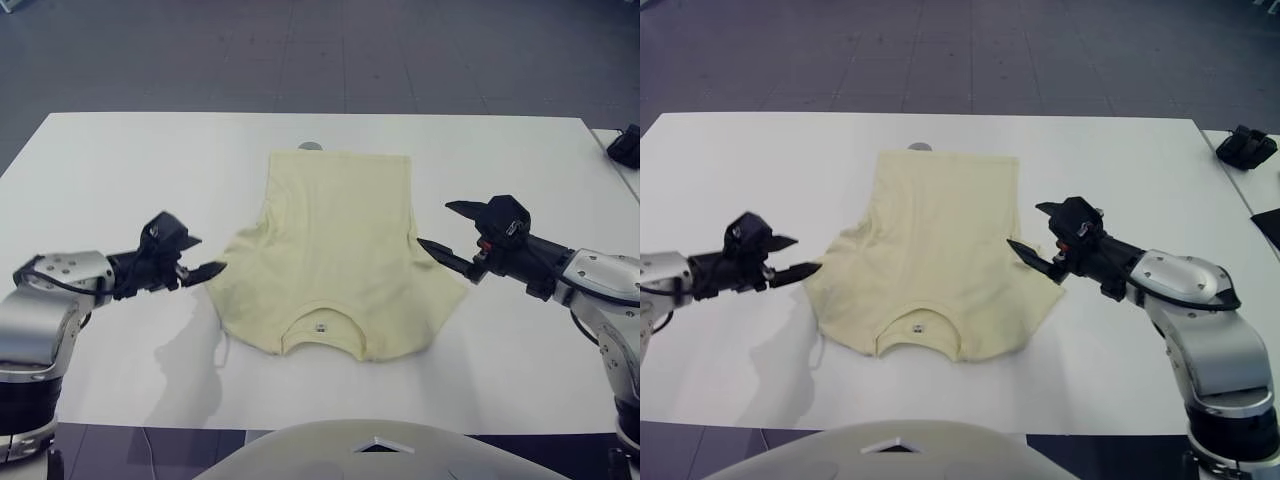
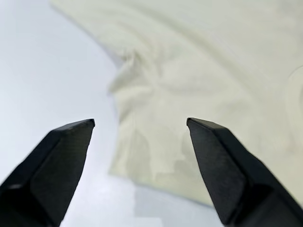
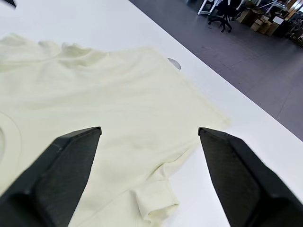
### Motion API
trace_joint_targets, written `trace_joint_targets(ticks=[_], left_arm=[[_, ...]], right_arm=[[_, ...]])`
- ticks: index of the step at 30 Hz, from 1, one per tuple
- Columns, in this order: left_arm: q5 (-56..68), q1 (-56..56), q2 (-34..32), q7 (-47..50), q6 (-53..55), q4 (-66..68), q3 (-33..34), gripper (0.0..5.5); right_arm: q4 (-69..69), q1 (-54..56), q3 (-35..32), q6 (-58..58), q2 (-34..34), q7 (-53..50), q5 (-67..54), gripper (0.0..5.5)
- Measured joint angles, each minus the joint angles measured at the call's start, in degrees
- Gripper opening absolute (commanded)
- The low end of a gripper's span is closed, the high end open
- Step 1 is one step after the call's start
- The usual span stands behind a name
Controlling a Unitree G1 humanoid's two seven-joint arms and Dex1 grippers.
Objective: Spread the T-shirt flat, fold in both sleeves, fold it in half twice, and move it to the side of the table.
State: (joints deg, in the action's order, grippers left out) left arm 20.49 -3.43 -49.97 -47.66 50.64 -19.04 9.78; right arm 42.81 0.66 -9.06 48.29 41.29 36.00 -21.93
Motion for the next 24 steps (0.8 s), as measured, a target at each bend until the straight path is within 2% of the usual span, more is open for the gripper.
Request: trace_joint_targets(ticks=[5, 7, 12, 24], left_arm=[[0.7, 1.2, 3.9, 2.7, 0.6, 9.6, 0.5, 5.14], [1.6, 3.3, 4.9, 3.3, 0.2, 12.6, 0.6, 4.80], [5.1, 6.3, 8.8, 4.3, 2.1, 16.0, 2.5, 4.00], [6.2, 5.9, 8.7, 4.3, 1.8, 15.7, 0.8, 2.04]], right_arm=[[0.4, 1.9, 0.1, 2.5, -2.5, -5.1, -0.3, 5.13], [0.4, 2.6, 0.2, 2.9, -2.9, -5.9, -0.3, 5.40], [0.1, 3.5, 0.6, 3.1, -3.0, -6.8, -0.7, 5.40], [-1.2, 4.5, 1.3, 2.2, -2.9, -6.9, -0.7, 5.40]])
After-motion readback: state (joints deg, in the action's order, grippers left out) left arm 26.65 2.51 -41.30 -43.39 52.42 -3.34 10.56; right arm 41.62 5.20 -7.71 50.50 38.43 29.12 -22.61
